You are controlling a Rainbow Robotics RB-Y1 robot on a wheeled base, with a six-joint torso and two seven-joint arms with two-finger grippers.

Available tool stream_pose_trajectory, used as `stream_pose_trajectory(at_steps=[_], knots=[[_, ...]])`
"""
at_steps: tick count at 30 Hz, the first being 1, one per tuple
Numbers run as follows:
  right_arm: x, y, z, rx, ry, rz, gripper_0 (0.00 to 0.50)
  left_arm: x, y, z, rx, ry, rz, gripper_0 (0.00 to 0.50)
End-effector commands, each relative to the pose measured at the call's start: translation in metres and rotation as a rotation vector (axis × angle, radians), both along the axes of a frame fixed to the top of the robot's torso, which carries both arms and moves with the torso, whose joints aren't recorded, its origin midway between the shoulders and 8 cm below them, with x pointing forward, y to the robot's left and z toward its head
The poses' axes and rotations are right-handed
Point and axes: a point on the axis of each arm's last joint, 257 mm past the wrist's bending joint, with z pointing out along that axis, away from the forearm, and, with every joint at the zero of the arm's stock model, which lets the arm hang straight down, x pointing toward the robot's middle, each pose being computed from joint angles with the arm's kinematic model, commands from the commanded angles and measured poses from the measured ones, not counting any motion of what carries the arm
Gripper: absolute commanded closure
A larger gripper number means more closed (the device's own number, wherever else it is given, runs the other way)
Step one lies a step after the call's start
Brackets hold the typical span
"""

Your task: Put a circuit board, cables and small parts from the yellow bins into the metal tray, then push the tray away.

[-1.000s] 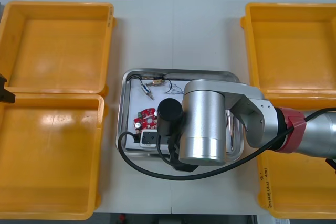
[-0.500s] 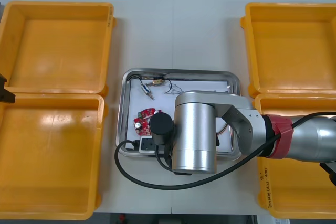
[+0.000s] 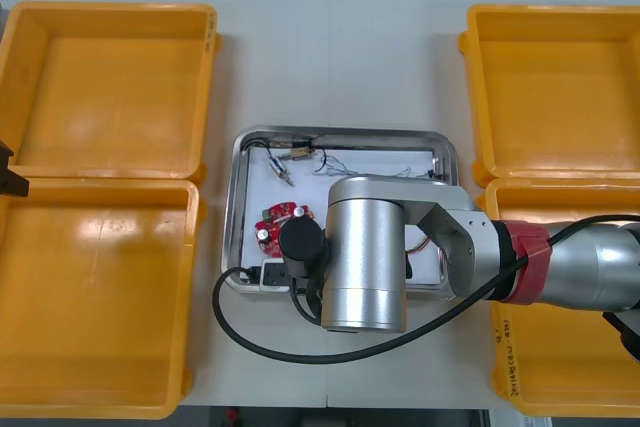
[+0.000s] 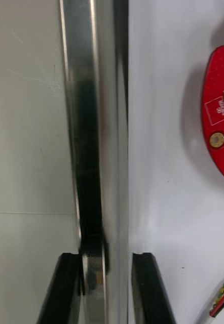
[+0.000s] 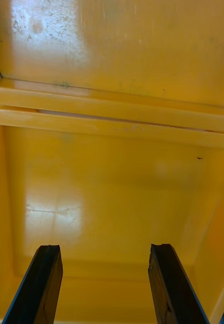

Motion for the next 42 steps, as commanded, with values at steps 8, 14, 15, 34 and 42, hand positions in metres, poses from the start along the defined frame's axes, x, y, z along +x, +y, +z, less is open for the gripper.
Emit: stream_pose_trajectory(at_steps=[8, 14, 15, 34, 42], knots=[[0.0, 0.02, 0.013, 0.029, -0.06, 0.066, 0.5, -0.003, 0.015, 0.016, 0.091, -0.022, -0.07, 0.0], [0.013, 0.017, 0.017, 0.036, -0.098, 0.072, 0.5, -0.003, 0.015, 0.016, 0.091, -0.022, -0.07, 0.0], [0.014, 0.017, 0.018, 0.038, -0.1, 0.073, 0.5, -0.003, 0.015, 0.016, 0.091, -0.022, -0.07, 0.0], [0.064, 0.008, 0.059, 0.028, -0.226, 0.096, 0.5, -0.003, 0.015, 0.016, 0.091, -0.022, -0.07, 0.0], [0.081, 0.01, 0.076, -0.001, -0.279, 0.118, 0.5, -0.003, 0.015, 0.016, 0.091, -0.022, -0.07, 0.0]])
